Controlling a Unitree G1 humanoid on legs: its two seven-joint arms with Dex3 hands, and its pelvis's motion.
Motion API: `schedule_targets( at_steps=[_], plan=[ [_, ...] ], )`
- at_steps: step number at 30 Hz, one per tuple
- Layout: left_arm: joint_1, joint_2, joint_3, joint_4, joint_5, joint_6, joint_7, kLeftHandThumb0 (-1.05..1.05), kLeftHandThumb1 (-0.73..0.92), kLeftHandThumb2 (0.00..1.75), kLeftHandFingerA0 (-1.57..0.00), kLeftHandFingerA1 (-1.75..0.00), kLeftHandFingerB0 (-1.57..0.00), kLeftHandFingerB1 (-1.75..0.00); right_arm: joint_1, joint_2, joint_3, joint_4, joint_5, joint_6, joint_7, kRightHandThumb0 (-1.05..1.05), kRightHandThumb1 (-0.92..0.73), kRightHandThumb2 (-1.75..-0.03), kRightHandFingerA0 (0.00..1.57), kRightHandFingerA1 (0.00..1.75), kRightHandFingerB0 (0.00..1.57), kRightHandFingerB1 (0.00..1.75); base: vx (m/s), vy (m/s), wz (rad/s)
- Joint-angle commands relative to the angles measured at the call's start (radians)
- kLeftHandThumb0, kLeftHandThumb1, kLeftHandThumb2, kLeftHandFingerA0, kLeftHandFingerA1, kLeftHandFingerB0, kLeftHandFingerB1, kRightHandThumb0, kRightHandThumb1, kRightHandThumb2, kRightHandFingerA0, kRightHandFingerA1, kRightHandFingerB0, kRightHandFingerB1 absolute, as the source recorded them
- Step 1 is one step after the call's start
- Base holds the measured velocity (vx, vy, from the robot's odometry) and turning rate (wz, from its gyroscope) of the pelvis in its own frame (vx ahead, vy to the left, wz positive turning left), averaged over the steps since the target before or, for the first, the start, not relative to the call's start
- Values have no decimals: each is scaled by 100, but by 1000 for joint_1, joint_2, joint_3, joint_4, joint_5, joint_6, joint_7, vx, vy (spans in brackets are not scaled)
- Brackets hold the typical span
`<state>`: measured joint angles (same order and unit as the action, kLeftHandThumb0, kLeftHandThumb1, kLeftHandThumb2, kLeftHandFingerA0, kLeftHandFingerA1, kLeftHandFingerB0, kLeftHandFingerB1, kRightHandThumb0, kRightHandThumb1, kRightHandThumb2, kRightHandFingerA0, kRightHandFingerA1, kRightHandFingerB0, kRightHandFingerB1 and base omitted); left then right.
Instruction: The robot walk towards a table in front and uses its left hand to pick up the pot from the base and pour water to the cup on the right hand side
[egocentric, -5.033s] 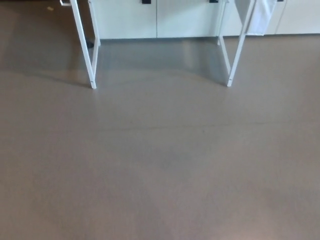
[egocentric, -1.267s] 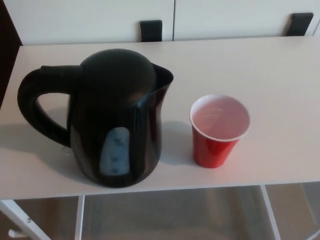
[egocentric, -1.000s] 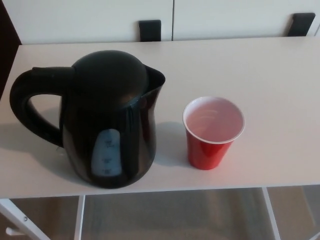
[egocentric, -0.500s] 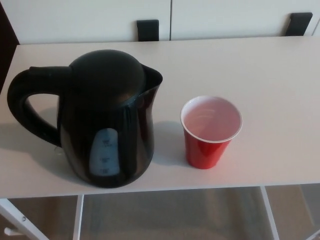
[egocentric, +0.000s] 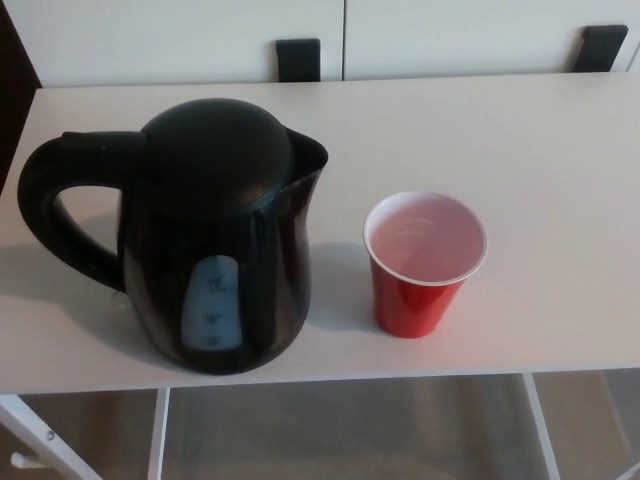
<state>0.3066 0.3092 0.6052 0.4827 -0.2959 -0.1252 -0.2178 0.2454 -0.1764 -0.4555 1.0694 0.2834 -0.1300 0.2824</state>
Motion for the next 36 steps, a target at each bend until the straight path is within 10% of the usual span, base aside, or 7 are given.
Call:
schedule_targets(
  at_steps=[1, 3, 19, 20, 28, 29, 36],
  plan=[
    [-116, 161, 32, -651, -138, 239, 76, -18, 35, 87, -8, -52, -7, -51, -20, -27, -21, -21, 32, 14, 11, -7, -39, -85, 40, 61, 24, 52, 0, 0, 0],
    [-179, 172, -10, -665, -110, 260, 74, -29, 43, 56, -14, -37, -13, -31, -23, -36, -19, -12, 27, 6, 20, -8, -38, -85, 42, 61, 24, 52, 0, 0, 0],
    [-452, 129, -258, -471, 61, 230, 31, -23, 34, 86, -1, -48, 0, -48, -26, -28, -36, -36, 38, 28, 25, -9, -57, -56, 51, 49, 39, 40, 2, -1, 1],
    [-456, 125, -270, -459, 73, 223, 37, -22, 34, 86, -1, -48, 0, -47, -26, -27, -36, -41, 38, 32, 20, -5, -40, -85, 41, 61, 27, 53, 0, 0, 0],
    [-490, 131, -370, -315, 201, 122, 85, -25, 33, 86, 0, -47, 0, -47, -13, -25, -23, -69, 27, 32, 18, -8, -40, -85, 41, 61, 25, 52, 0, 0, 0],
    [-501, 127, -378, -287, 202, 124, 87, -25, 34, 87, 0, -47, 0, -47, -22, -25, -33, -64, 40, 47, 14, -10, -57, -56, 50, 48, 38, 39, 0, 0, 0],
    [-519, 120, -404, -206, 247, 68, 121, -26, 32, 86, 0, -47, 0, -47, -33, -35, -30, -51, 36, 35, 30, -7, -39, -85, 36, 59, 21, 51, 0, 0, 0]
  ],
)
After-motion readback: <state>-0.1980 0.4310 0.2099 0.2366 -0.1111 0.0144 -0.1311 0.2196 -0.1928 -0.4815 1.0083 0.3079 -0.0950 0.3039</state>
